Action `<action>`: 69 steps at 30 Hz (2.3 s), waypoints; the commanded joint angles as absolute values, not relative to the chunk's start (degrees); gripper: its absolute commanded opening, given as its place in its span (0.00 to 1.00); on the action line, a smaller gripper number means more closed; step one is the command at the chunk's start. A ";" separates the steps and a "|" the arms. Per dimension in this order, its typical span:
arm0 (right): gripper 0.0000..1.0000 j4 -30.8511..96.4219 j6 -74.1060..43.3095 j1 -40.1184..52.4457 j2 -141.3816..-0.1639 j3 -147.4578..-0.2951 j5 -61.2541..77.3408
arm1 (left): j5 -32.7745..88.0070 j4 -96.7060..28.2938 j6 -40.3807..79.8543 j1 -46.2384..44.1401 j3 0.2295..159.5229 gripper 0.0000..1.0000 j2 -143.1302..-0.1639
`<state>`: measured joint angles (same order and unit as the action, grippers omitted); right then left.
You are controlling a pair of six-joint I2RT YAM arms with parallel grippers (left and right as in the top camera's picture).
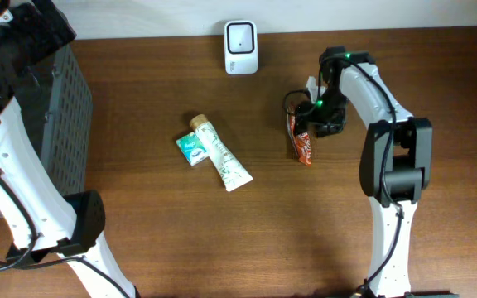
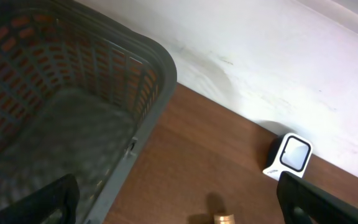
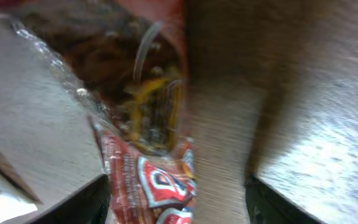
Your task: Scan the item barcode
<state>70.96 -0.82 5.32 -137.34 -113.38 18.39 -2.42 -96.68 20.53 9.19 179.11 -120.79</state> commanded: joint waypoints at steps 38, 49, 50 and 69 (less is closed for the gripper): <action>0.04 71.70 -20.45 19.97 -136.62 -126.08 -8.36 | -2.81 -96.71 19.64 9.61 179.30 0.99 -119.98; 0.57 74.13 -12.47 20.23 -137.34 -118.41 -14.63 | -2.81 -96.71 19.64 9.61 179.30 0.99 -119.98; 0.96 74.13 -12.49 20.18 -137.08 -118.96 -13.61 | -2.81 -96.71 19.64 9.61 179.30 0.99 -119.98; 0.50 66.54 -10.57 11.25 -137.34 -112.49 11.66 | -2.81 -96.71 19.64 9.61 179.30 0.99 -119.98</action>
